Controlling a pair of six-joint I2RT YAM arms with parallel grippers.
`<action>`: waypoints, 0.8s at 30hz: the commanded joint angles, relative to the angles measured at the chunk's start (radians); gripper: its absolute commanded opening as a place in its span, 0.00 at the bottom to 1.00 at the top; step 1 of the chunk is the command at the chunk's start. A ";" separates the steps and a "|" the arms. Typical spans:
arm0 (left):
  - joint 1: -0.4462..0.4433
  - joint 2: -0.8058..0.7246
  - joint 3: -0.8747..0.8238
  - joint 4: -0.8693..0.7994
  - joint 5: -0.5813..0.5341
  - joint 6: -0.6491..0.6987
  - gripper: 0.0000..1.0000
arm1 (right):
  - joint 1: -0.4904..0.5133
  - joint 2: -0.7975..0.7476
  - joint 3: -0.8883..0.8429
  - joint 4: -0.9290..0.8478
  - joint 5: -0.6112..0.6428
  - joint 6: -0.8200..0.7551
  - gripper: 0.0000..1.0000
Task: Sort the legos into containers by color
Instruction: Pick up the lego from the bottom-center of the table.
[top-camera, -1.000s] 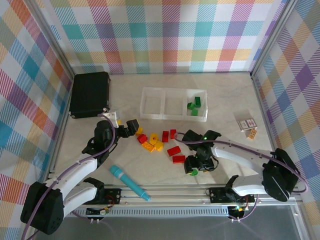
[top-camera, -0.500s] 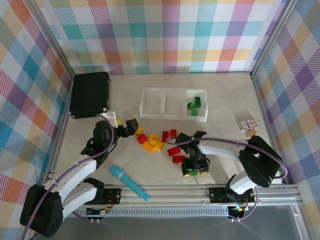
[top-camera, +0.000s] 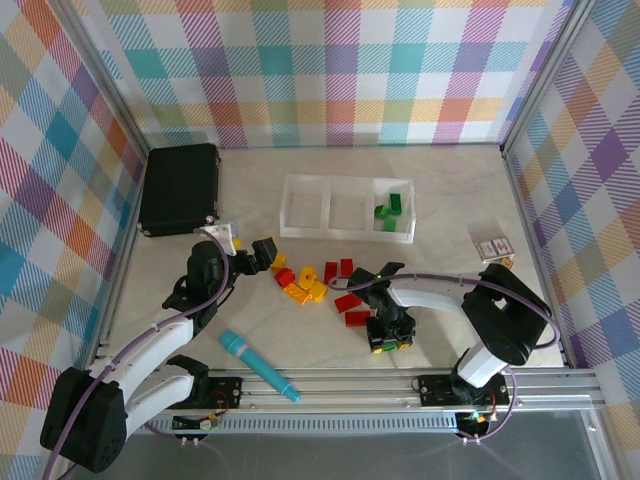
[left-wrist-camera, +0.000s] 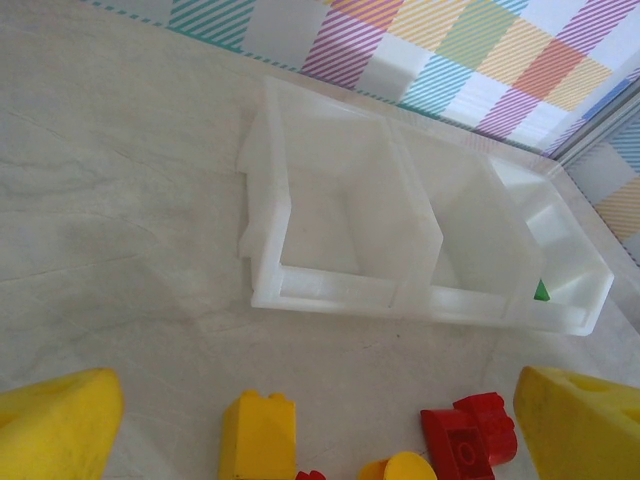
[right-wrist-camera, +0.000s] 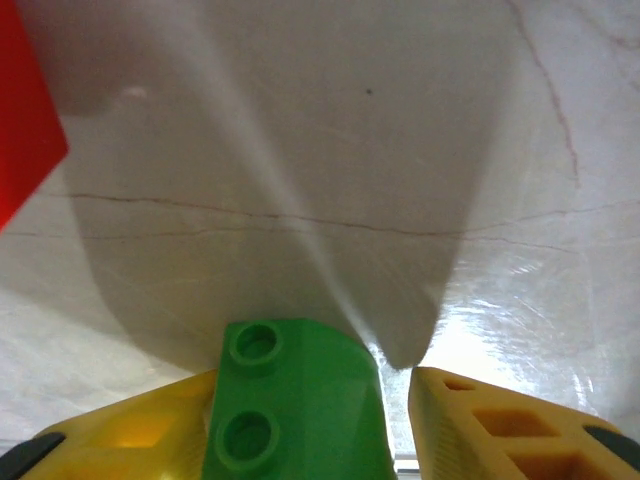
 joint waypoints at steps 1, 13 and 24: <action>-0.011 0.006 0.003 0.023 0.012 0.005 1.00 | 0.006 0.019 0.018 -0.017 0.021 -0.007 0.47; -0.011 -0.001 -0.004 0.012 0.004 0.007 1.00 | 0.007 -0.002 0.022 -0.031 0.052 -0.001 0.32; -0.011 0.012 -0.002 0.031 0.015 0.003 1.00 | -0.090 -0.048 0.285 -0.052 0.270 -0.121 0.28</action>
